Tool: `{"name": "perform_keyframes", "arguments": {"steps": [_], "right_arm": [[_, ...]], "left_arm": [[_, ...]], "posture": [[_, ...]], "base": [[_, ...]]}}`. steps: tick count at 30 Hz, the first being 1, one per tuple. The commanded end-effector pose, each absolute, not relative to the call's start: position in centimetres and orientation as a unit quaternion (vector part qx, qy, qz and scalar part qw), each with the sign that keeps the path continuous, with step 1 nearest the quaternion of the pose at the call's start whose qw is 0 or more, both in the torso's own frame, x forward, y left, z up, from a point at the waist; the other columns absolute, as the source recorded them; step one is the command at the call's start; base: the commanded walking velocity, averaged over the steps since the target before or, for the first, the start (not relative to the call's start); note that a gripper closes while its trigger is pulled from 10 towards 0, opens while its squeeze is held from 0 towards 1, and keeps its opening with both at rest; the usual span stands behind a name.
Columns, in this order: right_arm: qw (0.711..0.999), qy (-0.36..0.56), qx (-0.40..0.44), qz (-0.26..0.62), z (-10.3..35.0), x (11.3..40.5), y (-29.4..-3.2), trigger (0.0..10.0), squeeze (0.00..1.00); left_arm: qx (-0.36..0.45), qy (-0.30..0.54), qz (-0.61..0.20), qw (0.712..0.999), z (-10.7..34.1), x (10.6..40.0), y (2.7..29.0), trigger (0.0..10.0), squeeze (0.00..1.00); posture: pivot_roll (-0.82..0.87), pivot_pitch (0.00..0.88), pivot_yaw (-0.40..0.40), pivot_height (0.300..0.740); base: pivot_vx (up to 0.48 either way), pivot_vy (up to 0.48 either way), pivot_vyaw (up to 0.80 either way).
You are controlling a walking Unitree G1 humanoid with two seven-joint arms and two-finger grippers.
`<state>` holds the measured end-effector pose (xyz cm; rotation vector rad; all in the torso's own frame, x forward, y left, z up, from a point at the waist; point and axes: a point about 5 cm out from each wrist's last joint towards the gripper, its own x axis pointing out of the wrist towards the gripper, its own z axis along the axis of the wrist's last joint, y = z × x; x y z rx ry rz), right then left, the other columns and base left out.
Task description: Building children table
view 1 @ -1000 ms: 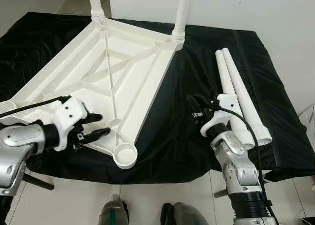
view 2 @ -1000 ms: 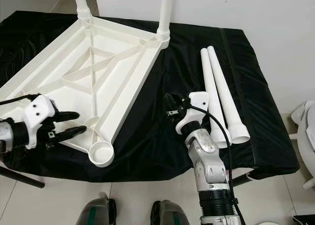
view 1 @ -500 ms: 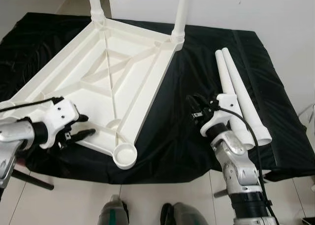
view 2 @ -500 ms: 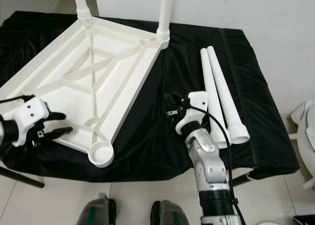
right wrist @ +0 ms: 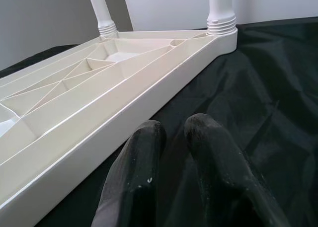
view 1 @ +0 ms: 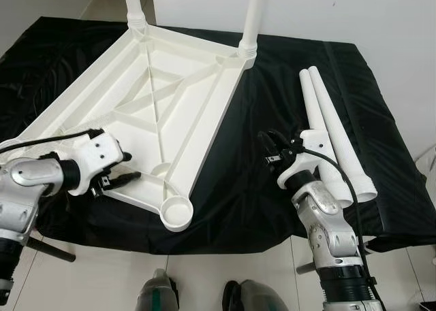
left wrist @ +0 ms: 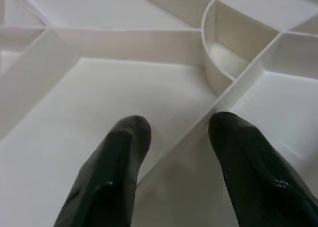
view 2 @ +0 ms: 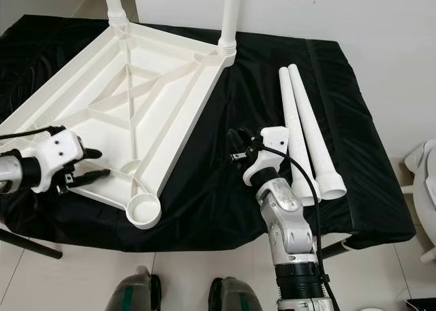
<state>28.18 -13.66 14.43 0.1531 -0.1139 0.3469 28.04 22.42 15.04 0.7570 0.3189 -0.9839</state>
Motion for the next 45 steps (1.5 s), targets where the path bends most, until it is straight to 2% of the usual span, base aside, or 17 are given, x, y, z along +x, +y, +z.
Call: {"name": "perform_keyframes", "arguments": {"steps": [1, 3, 12, 20, 21, 22, 23, 24, 25, 33, 42, 44, 45], "right_arm": [[0.981, -0.062, 0.075, 0.168, 14.6, 28.0, -13.9, 10.0, 0.00], [0.981, -0.062, 0.074, 0.167, 14.6, 28.0, -13.9, 10.0, 0.00], [0.981, -0.062, 0.076, 0.168, 14.5, 28.0, -13.7, 10.0, 0.00], [0.981, -0.065, 0.078, 0.168, 14.5, 28.0, -13.6, 10.0, 0.00], [0.980, -0.066, 0.078, 0.168, 14.6, 28.1, -13.6, 10.0, 0.00], [0.980, -0.066, 0.078, 0.168, 14.6, 28.1, -13.6, 10.0, 0.00], [0.980, -0.067, 0.079, 0.168, 14.6, 28.1, -13.5, 10.0, 0.00], [0.980, -0.067, 0.079, 0.168, 14.6, 28.1, -13.5, 10.0, 0.00], [0.981, -0.067, 0.079, 0.167, 14.6, 28.1, -13.5, 10.0, 0.00], [0.982, -0.067, 0.078, 0.160, 14.7, 28.0, -13.9, 10.0, 0.00], [0.982, -0.067, 0.079, 0.159, 14.7, 28.0, -13.8, 10.0, 0.00], [0.982, -0.068, 0.080, 0.159, 14.7, 28.0, -13.8, 10.0, 0.00], [0.982, -0.068, 0.080, 0.159, 14.7, 28.1, -13.8, 10.0, 0.00]], "left_arm": [[0.365, 0.154, -0.446, 0.802, 14.3, 28.1, 22.3, 10.0, 0.00], [0.372, 0.164, -0.458, 0.790, 14.1, 27.9, 22.4, 10.0, 0.00], [0.378, 0.173, -0.458, 0.786, 13.6, 28.2, 22.3, 10.0, 0.00], [0.380, 0.179, -0.479, 0.771, 12.8, 28.3, 21.2, 10.0, 0.00], [0.378, 0.180, -0.485, 0.768, 12.7, 28.5, 20.9, 9.5, 0.00], [0.378, 0.180, -0.485, 0.768, 12.7, 28.5, 20.9, 9.5, 0.00], [0.377, 0.181, -0.492, 0.764, 12.6, 28.5, 20.6, 3.7, 0.00], [0.377, 0.181, -0.492, 0.764, 12.6, 28.5, 20.6, 3.7, 0.00], [0.372, 0.181, -0.499, 0.761, 12.4, 28.5, 20.4, 0.0, 0.00], [0.370, 0.177, -0.517, 0.751, 12.5, 28.7, 19.8, 0.0, 0.00], [0.363, 0.160, -0.520, 0.757, 12.8, 29.2, 19.0, 0.0, 0.00], [0.350, 0.137, -0.511, 0.773, 13.2, 29.7, 18.2, 0.0, 0.00], [0.337, 0.109, -0.501, 0.790, 13.7, 30.3, 17.3, 0.0, 0.00]], "posture": [[0.00, 0.069, -0.013, 0.740], [0.00, 0.066, -0.011, 0.740], [0.00, 0.057, -0.003, 0.740], [0.00, 0.048, 0.004, 0.740], [0.00, 0.051, 0.006, 0.740], [0.00, 0.051, 0.006, 0.740], [0.00, 0.051, 0.006, 0.740], [0.00, 0.051, 0.006, 0.740], [-0.01, 0.057, 0.009, 0.740], [-0.01, 0.067, 0.009, 0.740], [-0.01, 0.067, 0.009, 0.740], [-0.01, 0.070, 0.011, 0.740], [-0.01, 0.071, 0.009, 0.740]], "base": [[0.000, 0.000, 0.00], [0.000, 0.000, 0.00], [0.000, 0.000, 0.00], [0.000, 0.000, 0.00], [0.000, 0.000, 0.00], [0.000, 0.000, 0.00], [0.000, 0.000, 0.00], [0.000, 0.000, 0.00], [0.000, 0.000, 0.00], [0.000, 0.000, 0.00], [0.000, 0.000, 0.00], [0.000, 0.000, 0.00], [0.000, 0.000, 0.00]]}}
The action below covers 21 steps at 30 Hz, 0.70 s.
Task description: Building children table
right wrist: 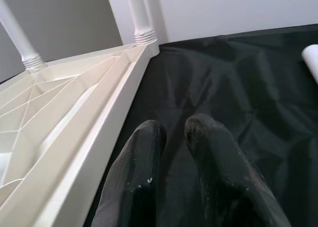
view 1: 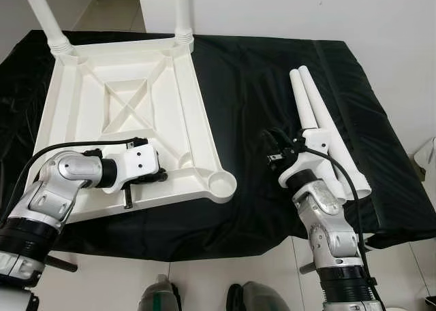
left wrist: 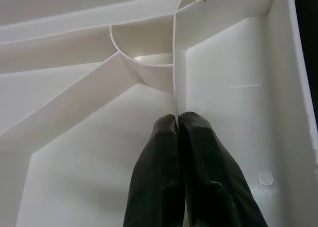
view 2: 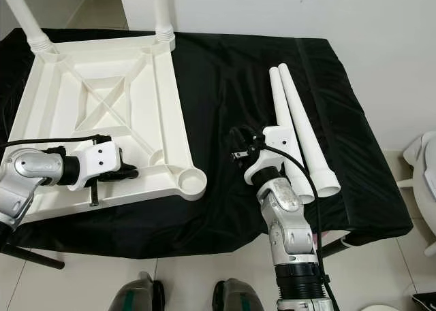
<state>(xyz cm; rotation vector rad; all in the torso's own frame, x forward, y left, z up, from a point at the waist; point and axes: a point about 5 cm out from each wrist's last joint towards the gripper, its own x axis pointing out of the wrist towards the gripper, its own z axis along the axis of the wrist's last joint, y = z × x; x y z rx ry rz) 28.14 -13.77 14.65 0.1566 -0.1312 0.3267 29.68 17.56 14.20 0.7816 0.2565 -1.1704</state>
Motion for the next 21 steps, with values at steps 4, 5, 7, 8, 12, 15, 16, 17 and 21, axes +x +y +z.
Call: {"name": "perform_keyframes", "arguments": {"steps": [4, 5, 7, 8, 12, 15, 16, 17, 21], "right_arm": [[0.981, -0.068, 0.081, 0.160, 14.7, 28.1, -13.6, 10.0, 0.00], [0.981, -0.068, 0.081, 0.160, 14.7, 28.1, -13.6, 10.0, 0.00], [0.981, -0.068, 0.081, 0.160, 14.7, 28.1, -13.5, 10.0, 0.00], [0.981, -0.068, 0.081, 0.160, 14.7, 28.1, -13.5, 10.0, 0.00], [0.981, -0.069, 0.083, 0.160, 14.8, 28.2, -13.4, 10.0, 0.00], [0.981, -0.069, 0.084, 0.160, 14.8, 28.1, -13.4, 10.0, 0.00], [0.981, -0.069, 0.084, 0.160, 14.8, 28.1, -13.4, 10.0, 0.00], [0.981, -0.069, 0.083, 0.160, 14.8, 28.1, -13.4, 10.0, 0.00], [0.981, -0.070, 0.083, 0.159, 14.8, 28.1, -13.5, 10.0, 0.00]], "left_arm": [[0.287, 0.046, -0.492, 0.820, 14.9, 31.0, 14.2, 0.0, 0.00], [0.287, 0.046, -0.492, 0.820, 14.9, 31.0, 14.2, 0.0, 0.00], [0.270, 0.030, -0.493, 0.826, 15.2, 31.1, 13.2, 0.0, 0.00], [0.270, 0.030, -0.493, 0.826, 15.2, 31.1, 13.2, 0.0, 0.00], [0.245, -0.008, -0.509, 0.825, 16.0, 31.0, 10.2, 0.0, 0.00], [0.242, -0.015, -0.518, 0.821, 16.3, 31.0, 9.4, 0.0, 0.00], [0.242, -0.015, -0.518, 0.821, 16.3, 31.0, 9.4, 0.0, 0.00], [0.251, -0.016, -0.515, 0.819, 16.3, 31.2, 9.4, 0.4, 0.00], [0.274, -0.008, -0.500, 0.821, 16.1, 31.7, 10.0, 10.0, 0.00]], "posture": [[-0.01, 0.070, 0.007, 0.740], [-0.01, 0.070, 0.007, 0.740], [-0.01, 0.070, 0.007, 0.740], [-0.01, 0.070, 0.007, 0.740], [-0.01, 0.070, 0.008, 0.740], [-0.01, 0.069, 0.010, 0.740], [-0.01, 0.069, 0.010, 0.740], [-0.02, 0.070, 0.010, 0.740], [-0.02, 0.071, 0.012, 0.740]], "base": [[0.000, 0.000, 0.00], [0.000, 0.000, 0.00], [0.000, 0.000, 0.00], [0.000, 0.000, 0.00], [0.000, 0.000, 0.00], [0.000, 0.000, 0.00], [0.000, 0.000, 0.00], [0.000, 0.000, 0.00], [0.000, 0.000, 0.00]]}}
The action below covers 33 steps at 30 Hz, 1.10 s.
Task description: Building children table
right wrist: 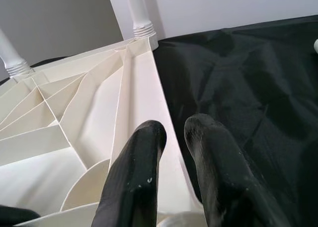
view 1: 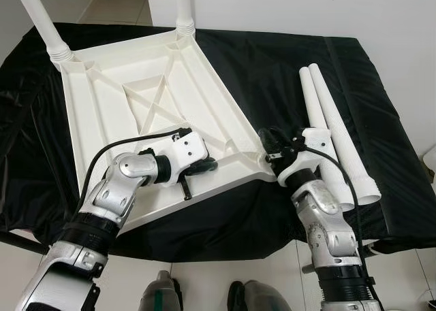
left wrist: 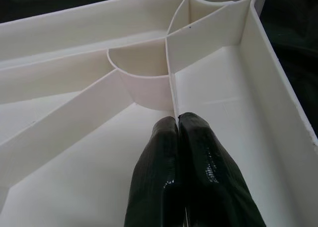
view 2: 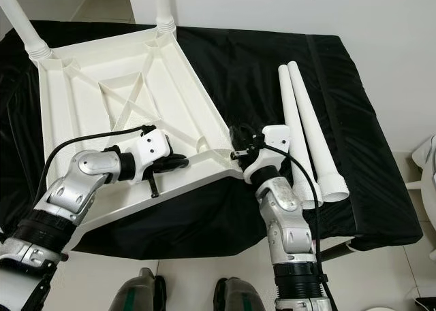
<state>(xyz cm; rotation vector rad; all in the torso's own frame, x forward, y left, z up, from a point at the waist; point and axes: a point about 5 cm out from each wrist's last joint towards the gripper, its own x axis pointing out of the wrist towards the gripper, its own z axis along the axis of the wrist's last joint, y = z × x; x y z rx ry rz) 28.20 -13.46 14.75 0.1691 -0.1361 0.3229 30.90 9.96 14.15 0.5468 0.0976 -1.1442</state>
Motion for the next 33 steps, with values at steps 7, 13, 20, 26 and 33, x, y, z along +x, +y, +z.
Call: {"name": "perform_keyframes", "arguments": {"steps": [7, 13, 20, 26, 33], "right_arm": [[0.981, -0.072, 0.082, 0.158, 14.8, 28.0, -13.5, 10.0, 0.00], [0.980, -0.078, 0.083, 0.161, 15.3, 28.5, -13.4, 10.0, 0.00], [0.984, -0.081, 0.073, 0.144, 15.7, 29.4, -13.8, 10.0, 0.00], [0.993, -0.074, 0.041, 0.087, 16.4, 31.2, -15.2, 10.0, 0.00], [0.993, -0.079, 0.045, 0.071, 17.1, 32.5, -16.0, 10.0, 1.00]], "left_arm": [[0.259, -0.007, -0.498, 0.828, 16.9, 31.8, 11.1, 10.0, 1.00], [0.230, -0.017, -0.498, 0.836, 18.1, 30.8, 10.7, 10.0, 1.00], [0.172, -0.045, -0.483, 0.858, 19.2, 30.4, 9.8, 10.0, 1.00], [0.097, -0.070, -0.392, 0.912, 20.2, 31.0, 9.9, 10.0, 0.00], [0.023, -0.082, -0.304, 0.949, 20.6, 32.0, 10.8, 10.0, 0.00]], "posture": [[-0.01, 0.070, 0.009, 0.740], [-0.01, 0.068, 0.007, 0.740], [0.00, 0.066, 0.005, 0.740], [0.00, 0.062, -0.009, 0.740], [0.00, 0.061, -0.024, 0.740]], "base": [[0.000, 0.000, 0.00], [0.000, 0.000, 0.00], [0.000, 0.000, 0.00], [0.000, 0.000, 0.00], [0.000, 0.000, 0.00]]}}
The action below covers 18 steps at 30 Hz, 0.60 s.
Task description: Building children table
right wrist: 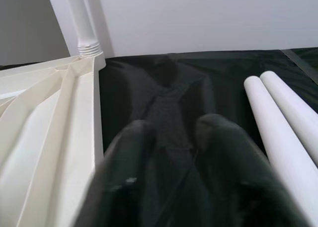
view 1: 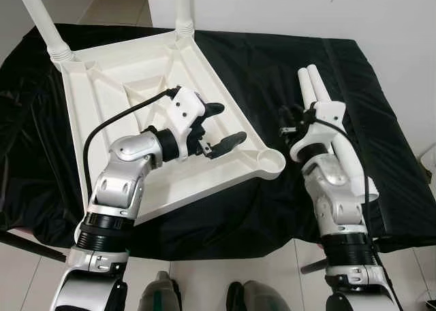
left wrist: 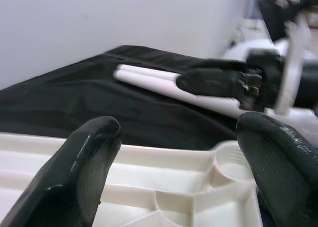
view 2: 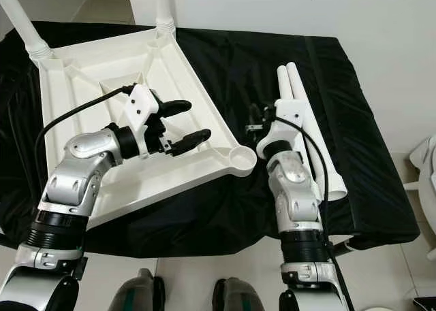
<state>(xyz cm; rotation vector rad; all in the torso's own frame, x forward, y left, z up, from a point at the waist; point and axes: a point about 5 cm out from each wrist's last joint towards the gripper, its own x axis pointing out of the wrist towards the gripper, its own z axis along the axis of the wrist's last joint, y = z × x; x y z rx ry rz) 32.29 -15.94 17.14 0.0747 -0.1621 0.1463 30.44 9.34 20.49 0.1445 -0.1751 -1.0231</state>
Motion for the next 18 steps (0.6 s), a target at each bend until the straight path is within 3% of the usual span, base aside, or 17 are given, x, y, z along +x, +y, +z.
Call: {"name": "perform_keyframes", "arguments": {"steps": [1, 4, 11, 12, 18], "right_arm": [[0.993, -0.079, 0.045, 0.071, 17.1, 32.5, -16.0, 10.0, 1.00], [0.996, -0.077, 0.035, 0.041, 17.5, 33.4, -16.5, 10.0, 1.00], [0.998, -0.066, 0.022, -0.013, 17.6, 33.9, -17.7, 10.0, 1.00], [0.997, -0.058, 0.013, -0.045, 17.8, 34.1, -18.2, 10.0, 0.00], [0.994, -0.014, -0.020, -0.111, 18.3, 35.3, -19.1, 10.0, 0.00]], "left_arm": [[0.023, -0.082, -0.304, 0.949, 20.6, 32.0, 10.8, 10.0, 0.00], [-0.029, -0.057, -0.263, 0.963, 20.5, 32.9, 10.9, 10.0, 0.00], [-0.034, -0.065, -0.230, 0.970, 20.8, 32.9, 11.5, 10.0, 0.00], [-0.021, -0.064, -0.215, 0.974, 20.9, 32.8, 11.7, 10.0, 0.00], [0.006, -0.060, -0.195, 0.979, 21.7, 32.4, 11.8, 10.0, 0.00]], "posture": [[0.00, 0.061, -0.024, 0.740], [0.00, 0.060, -0.027, 0.740], [0.00, 0.060, -0.027, 0.740], [0.00, 0.059, -0.019, 0.740], [0.00, 0.052, -0.021, 0.740]], "base": [[0.000, 0.000, 0.00], [0.000, 0.000, 0.00], [0.000, 0.000, 0.00], [0.000, 0.000, 0.00], [0.000, 0.000, 0.00]]}}
